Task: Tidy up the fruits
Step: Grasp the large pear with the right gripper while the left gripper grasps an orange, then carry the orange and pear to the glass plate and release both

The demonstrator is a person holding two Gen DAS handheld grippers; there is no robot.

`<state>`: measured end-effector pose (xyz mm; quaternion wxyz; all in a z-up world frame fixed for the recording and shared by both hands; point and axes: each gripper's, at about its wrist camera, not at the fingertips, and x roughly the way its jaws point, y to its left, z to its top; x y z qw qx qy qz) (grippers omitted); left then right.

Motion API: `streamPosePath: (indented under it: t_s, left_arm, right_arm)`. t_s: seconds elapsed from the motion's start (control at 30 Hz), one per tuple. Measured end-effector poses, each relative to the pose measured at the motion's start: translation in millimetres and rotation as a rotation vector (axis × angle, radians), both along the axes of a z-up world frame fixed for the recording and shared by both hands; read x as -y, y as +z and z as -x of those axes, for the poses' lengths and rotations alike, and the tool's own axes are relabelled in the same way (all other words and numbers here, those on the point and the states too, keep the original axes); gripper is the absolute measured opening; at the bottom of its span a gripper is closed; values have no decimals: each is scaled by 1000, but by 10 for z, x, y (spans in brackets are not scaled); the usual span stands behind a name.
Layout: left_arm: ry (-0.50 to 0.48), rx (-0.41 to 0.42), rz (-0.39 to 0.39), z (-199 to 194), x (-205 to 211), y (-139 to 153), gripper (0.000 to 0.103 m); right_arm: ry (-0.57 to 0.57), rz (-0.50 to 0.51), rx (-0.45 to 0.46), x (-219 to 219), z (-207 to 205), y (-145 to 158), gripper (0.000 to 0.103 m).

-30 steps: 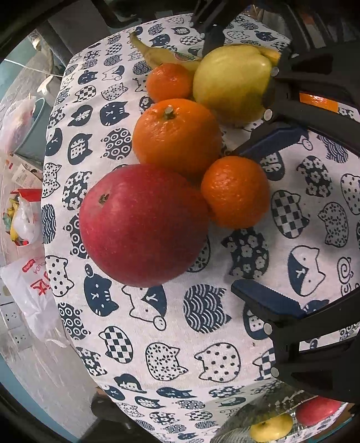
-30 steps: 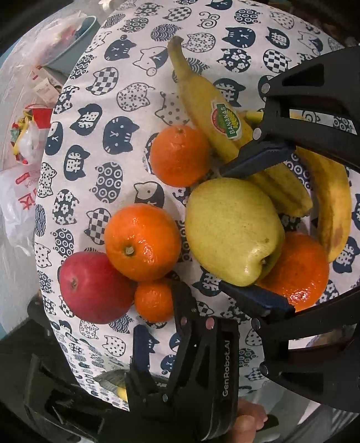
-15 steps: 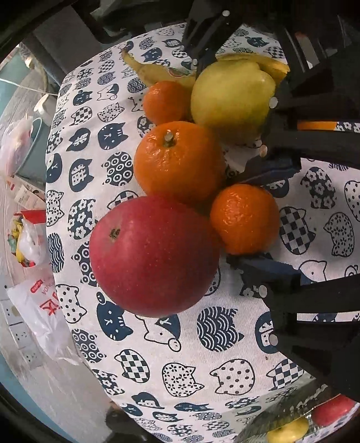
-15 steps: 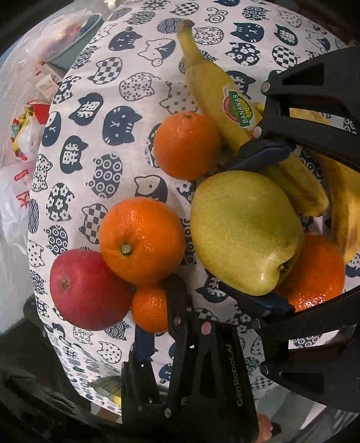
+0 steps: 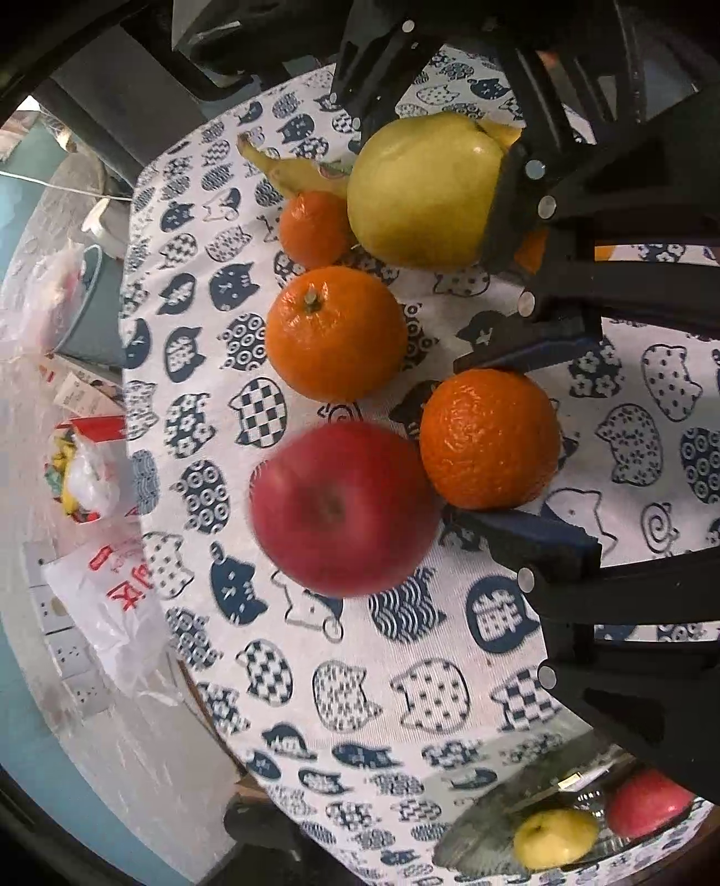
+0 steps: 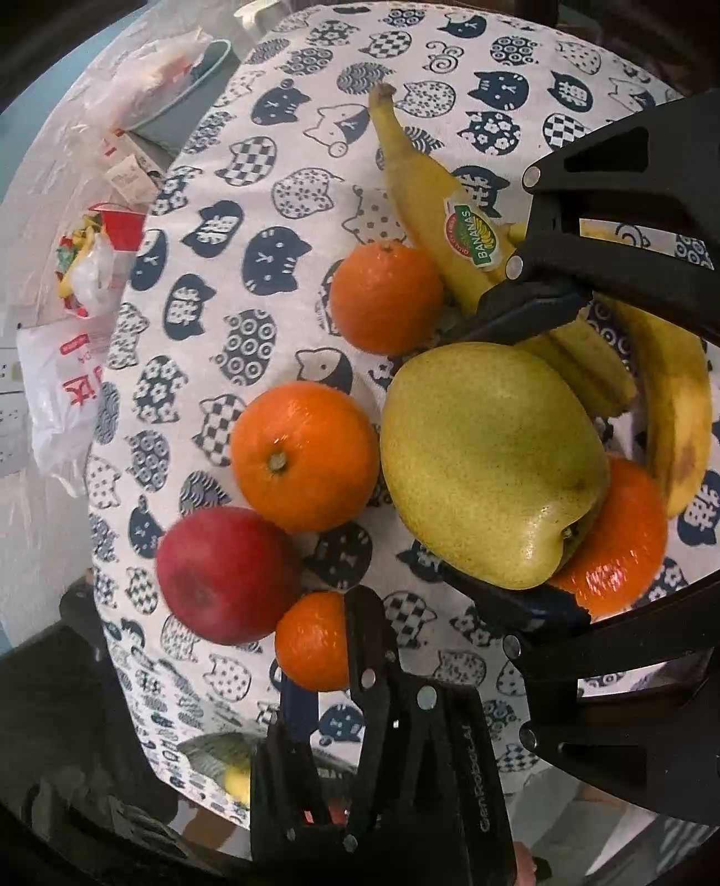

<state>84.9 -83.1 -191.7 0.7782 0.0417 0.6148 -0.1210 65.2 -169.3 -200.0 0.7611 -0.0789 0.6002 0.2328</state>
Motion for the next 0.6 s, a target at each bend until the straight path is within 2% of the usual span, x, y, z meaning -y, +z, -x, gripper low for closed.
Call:
streamPosePath:
  t_s: [0.6]
  left_arm:
    - [46,82,29,378,-366,479,47]
  right_arm:
    - [17,-48,97,-198,116,480,73]
